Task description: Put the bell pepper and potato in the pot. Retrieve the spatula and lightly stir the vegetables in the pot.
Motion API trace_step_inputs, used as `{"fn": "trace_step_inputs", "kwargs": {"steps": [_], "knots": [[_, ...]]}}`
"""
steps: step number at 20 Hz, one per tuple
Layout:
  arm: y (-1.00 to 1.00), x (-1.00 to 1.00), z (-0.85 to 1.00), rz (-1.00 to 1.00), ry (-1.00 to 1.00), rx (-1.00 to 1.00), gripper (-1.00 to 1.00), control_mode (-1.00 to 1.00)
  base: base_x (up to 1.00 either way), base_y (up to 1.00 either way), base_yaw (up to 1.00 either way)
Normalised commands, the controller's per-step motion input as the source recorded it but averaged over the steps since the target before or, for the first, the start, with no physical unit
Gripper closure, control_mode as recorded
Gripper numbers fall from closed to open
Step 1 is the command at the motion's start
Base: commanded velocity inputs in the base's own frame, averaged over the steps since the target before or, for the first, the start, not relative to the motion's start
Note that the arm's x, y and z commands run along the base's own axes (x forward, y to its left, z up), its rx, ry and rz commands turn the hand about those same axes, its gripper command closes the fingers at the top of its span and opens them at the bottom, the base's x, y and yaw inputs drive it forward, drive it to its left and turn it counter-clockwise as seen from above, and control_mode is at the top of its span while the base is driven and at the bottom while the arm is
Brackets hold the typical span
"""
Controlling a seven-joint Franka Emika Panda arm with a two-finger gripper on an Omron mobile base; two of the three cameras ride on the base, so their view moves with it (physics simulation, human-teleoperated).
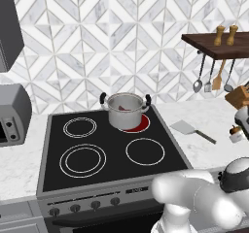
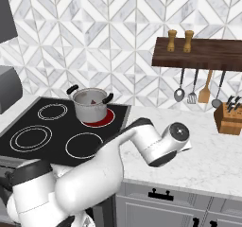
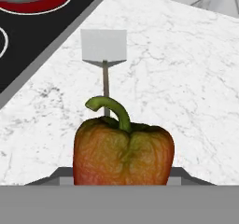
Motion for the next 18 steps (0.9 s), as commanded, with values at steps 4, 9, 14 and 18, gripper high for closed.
{"fn": "trace_step_inputs", "kwargs": {"steps": [4,9,14,18], "knots": [[1.0,0.41,1.0,0.0,-0.09,0.17,1.0,-1.0,0.0,0.0,0.0],[1.0,0.75,1.0,0.0,-0.09,0.17,1.0,-1.0,0.0,0.0,0.0],[1.0,0.88,1.0,0.0,-0.03,0.12,1.0,-1.0,0.0,0.0,0.0],[1.0,0.69,0.86,0.0,0.0,0.06,1.0,-1.0,0.0,0.0,0.0]]}}
